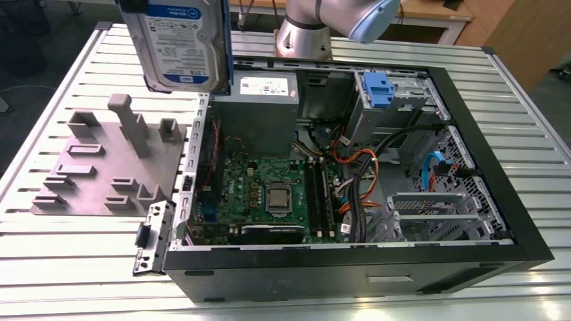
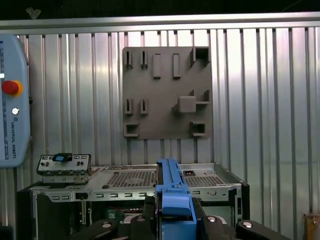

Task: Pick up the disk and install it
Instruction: 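Pick up the disk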

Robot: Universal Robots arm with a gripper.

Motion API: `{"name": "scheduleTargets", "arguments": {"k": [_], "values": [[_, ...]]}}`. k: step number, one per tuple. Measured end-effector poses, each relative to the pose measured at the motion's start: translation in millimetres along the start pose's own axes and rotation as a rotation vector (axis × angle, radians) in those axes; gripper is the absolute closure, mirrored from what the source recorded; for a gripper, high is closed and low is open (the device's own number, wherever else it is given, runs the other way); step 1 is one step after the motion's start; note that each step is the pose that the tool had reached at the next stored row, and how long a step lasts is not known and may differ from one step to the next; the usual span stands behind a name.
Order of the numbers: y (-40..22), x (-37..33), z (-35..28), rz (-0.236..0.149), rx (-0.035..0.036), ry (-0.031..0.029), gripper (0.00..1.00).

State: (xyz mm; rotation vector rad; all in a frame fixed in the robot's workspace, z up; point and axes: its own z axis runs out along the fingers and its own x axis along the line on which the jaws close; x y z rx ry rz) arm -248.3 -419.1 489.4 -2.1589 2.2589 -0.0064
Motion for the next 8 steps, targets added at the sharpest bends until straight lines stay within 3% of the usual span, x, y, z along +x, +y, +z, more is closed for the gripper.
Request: {"name": "scheduleTargets", "arguments": {"k": [3, 8], "values": [[-5.4, 0.7, 0.5, 0.000, 0.0000, 0.0000, 0.63], [-6.7, 0.8, 0.5, 0.000, 0.0000, 0.0000, 0.63]]}}
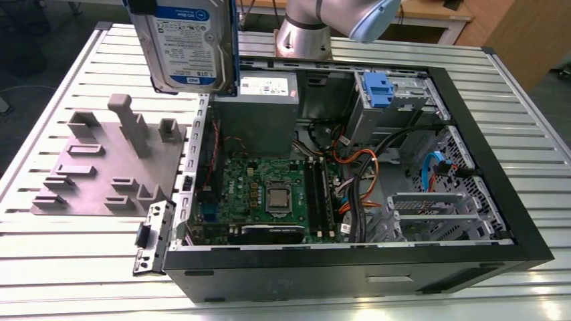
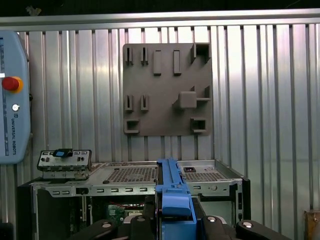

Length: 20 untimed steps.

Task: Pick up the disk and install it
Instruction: 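Pick up the disk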

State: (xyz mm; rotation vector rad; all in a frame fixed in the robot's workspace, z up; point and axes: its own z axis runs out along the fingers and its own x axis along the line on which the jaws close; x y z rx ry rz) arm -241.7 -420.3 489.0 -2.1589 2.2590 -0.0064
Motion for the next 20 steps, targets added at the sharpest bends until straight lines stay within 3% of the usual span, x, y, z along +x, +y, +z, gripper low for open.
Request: {"name": "scheduleTargets", "arguments": {"k": [10, 18, 20], "values": [[-0.7, -0.1, 0.0, 0.000, 0.0000, 0.0000, 0.63], [-10.9, -0.2, 0.2, 0.000, 0.0001, 0.0000, 0.63], [-11.7, 2.8, 0.3, 0.000, 0.0000, 0.0001, 0.63]]}}
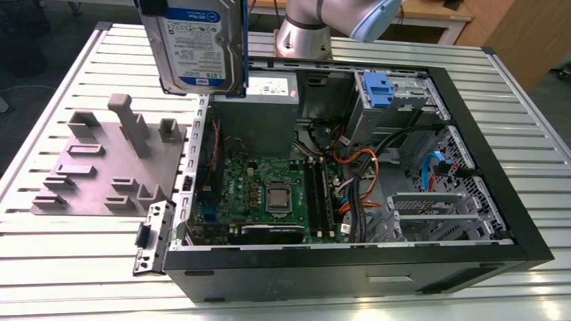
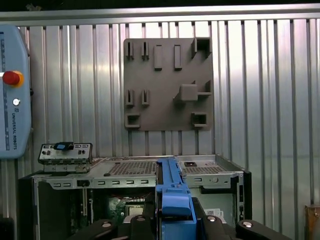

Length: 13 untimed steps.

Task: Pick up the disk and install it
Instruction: 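Pick up the disk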

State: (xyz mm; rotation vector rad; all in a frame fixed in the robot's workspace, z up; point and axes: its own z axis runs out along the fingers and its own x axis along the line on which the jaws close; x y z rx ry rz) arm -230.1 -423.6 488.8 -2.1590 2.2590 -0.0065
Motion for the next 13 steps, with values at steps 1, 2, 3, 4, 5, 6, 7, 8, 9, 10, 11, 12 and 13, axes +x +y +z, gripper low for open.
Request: {"name": "scheduleTargets", "arguments": {"k": [1, 2, 3, 4, 5, 6, 7, 8, 9, 10, 11, 12, 13], "values": [[-0.4, 2.3, 0.2, 0.000, 0.0001, -0.0001, 0.63], [-0.9, 4.8, 0.4, 0.000, 0.0000, -0.0001, 0.63], [-1.8, 6.6, 0.7, 0.000, 0.0000, 0.0000, 0.63], [-4.1, 7.3, 1.1, 0.000, 0.0002, -0.0002, 0.63], [-7.3, 7.5, 1.3, 0.000, 0.0000, -0.0001, 0.63], [-10.9, 7.7, 1.6, 0.000, 0.0001, -0.0001, 0.63], [-15.1, 7.6, 1.9, 0.000, 0.0001, -0.0001, 0.63], [-19.6, 7.5, 2.2, 0.000, 0.0001, -0.0002, 0.63], [-24.1, 7.3, 2.5, 0.000, 0.0001, -0.0001, 0.63], [-29.0, 7.2, 2.8, 0.000, 0.0000, -0.0001, 0.63], [-33.5, 7.0, 3.0, 0.000, 0.0001, -0.0001, 0.63], [-38.0, 6.8, 3.3, 0.000, 0.0001, -0.0001, 0.63], [-42.5, 6.6, 3.6, 0.000, 0.0000, 0.0000, 0.63]]}}
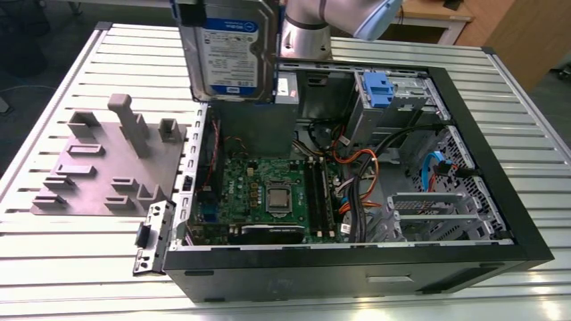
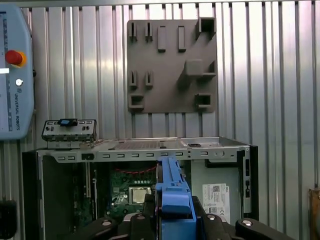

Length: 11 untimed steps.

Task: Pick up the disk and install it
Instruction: 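Pick up the disk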

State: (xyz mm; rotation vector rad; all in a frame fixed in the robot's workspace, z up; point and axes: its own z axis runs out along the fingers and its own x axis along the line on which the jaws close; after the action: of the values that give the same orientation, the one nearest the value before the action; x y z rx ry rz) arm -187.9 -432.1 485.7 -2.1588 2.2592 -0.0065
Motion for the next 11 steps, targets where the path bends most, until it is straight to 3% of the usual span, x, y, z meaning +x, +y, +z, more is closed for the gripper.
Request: {"name": "scheduleTargets", "arguments": {"k": [11], "values": [[-46.8, -1.9, 3.4, 0.000, 0.0001, -0.0001, 0.63]]}}
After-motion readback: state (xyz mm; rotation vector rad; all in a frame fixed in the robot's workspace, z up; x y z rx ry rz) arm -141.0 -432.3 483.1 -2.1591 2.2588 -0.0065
